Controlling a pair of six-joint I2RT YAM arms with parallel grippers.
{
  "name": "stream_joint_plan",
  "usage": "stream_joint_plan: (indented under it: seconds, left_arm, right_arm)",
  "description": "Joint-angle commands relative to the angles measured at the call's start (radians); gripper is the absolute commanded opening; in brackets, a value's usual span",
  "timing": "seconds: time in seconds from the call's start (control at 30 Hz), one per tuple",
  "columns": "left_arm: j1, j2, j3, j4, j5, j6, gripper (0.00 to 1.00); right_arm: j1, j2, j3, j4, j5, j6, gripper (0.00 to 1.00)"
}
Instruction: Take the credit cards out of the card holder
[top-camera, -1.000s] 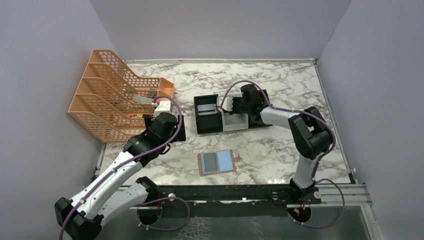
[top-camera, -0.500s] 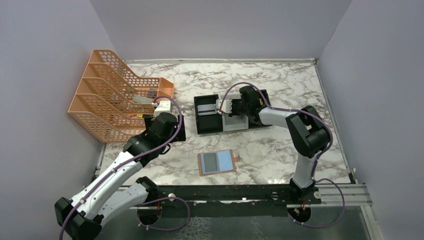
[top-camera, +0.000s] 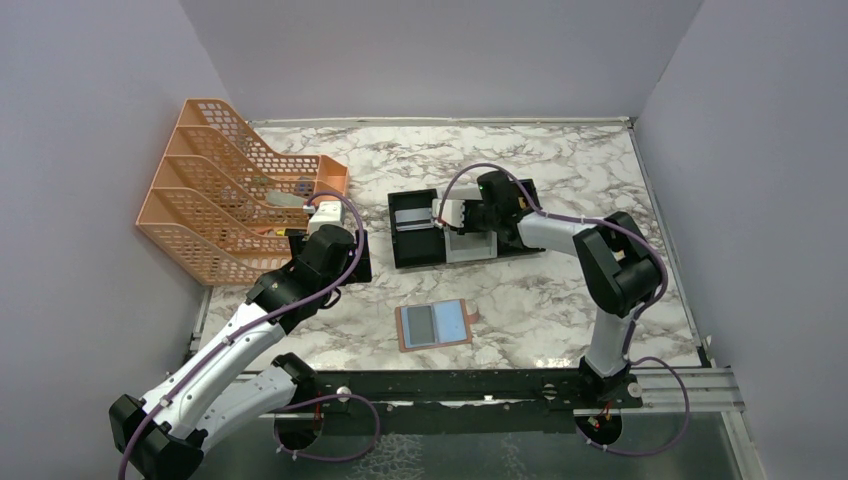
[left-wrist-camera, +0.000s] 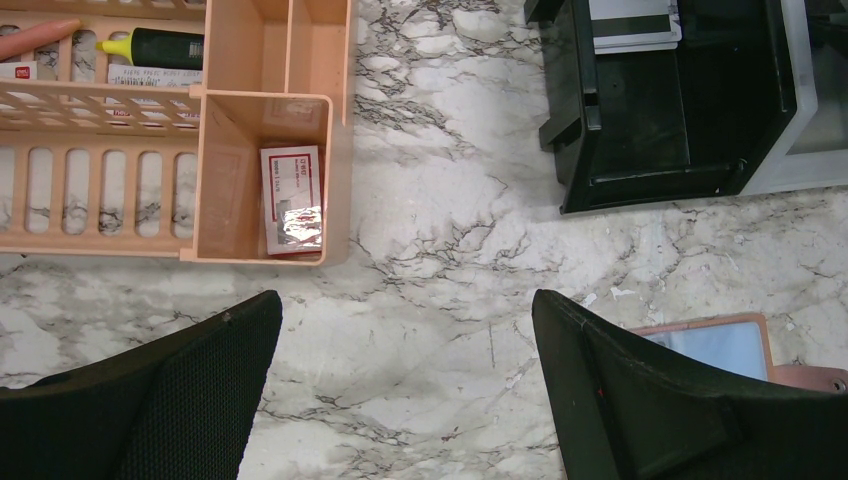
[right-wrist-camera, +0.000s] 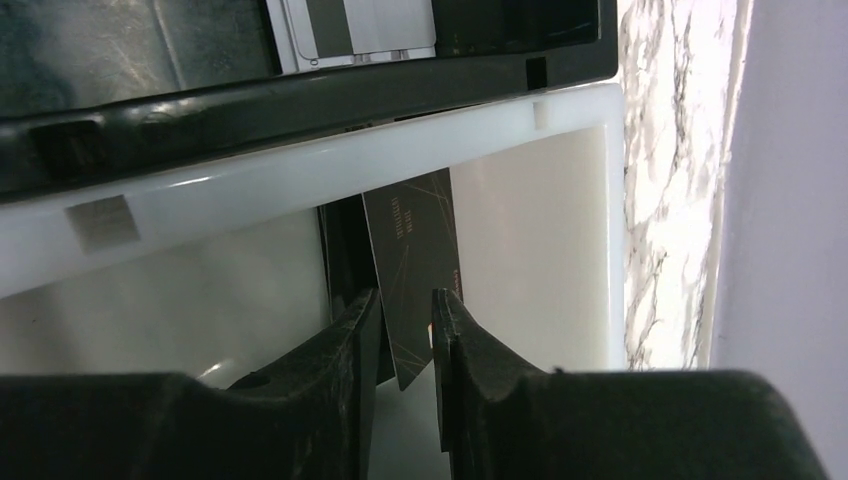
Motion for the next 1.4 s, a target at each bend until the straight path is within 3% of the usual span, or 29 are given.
stream_joint_plan:
  seconds: [0.0, 0.03, 0.23, 0.3, 0.4, 0.5, 0.6, 0.73, 0.83, 1.37]
  left_arm:
    - [0.004, -0.005, -0.001, 0.001, -0.017, 0.009, 0.99]
    - [0.003, -0.004, -0.001, 0.001, -0.015, 0.009, 0.99]
    - [0.003, -0.003, 0.000, 0.002, -0.014, 0.009, 0.99]
    - [0.004, -0.006, -0.001, 0.001, -0.013, 0.008, 0.99]
    - [0.003, -0.011, -0.001, 0.001, -0.015, 0.007, 0.99]
    - [0.004, -0.013, -0.001, 0.002, -0.015, 0.007, 0.99]
    - [0.003, -0.010, 0.000, 0.002, -0.009, 0.007, 0.99]
    - [0.003, -0.007, 0.002, 0.002, -0.007, 0.010, 0.99]
    - [0.004, -0.011, -0.001, 0.002, -0.010, 0.007, 0.99]
    - [0.003, -0.006, 0.001, 0.004, -0.003, 0.012, 0.99]
  right_arm:
    - [0.009, -0.067, 0.006, -0.038, -0.028, 0.044, 0.33]
    - [0.009, -0.078, 0.004, -0.042, -0.039, 0.055, 0.41]
    - [0.009, -0.138, -0.025, 0.003, -0.064, 0.197, 0.44]
    - [0.009, -0.164, -0.039, 0.065, -0.049, 0.360, 0.48]
    - [0.009, -0.197, -0.043, 0.094, 0.026, 0.740, 0.47]
    - [0.009, -0.186, 0.024, -0.057, 0.137, 1.113, 0.31]
    - [0.011, -0.135, 0.123, -0.282, 0.180, 1.265, 0.20]
    - [0.012, -0.138, 0.094, -0.266, 0.202, 1.340, 0.18]
    - [0.020, -0.105, 0.121, -0.306, 0.212, 1.360, 0.11]
    - [0.058, 0.033, 0.182, -0.304, 0.429, 1.412, 0.11]
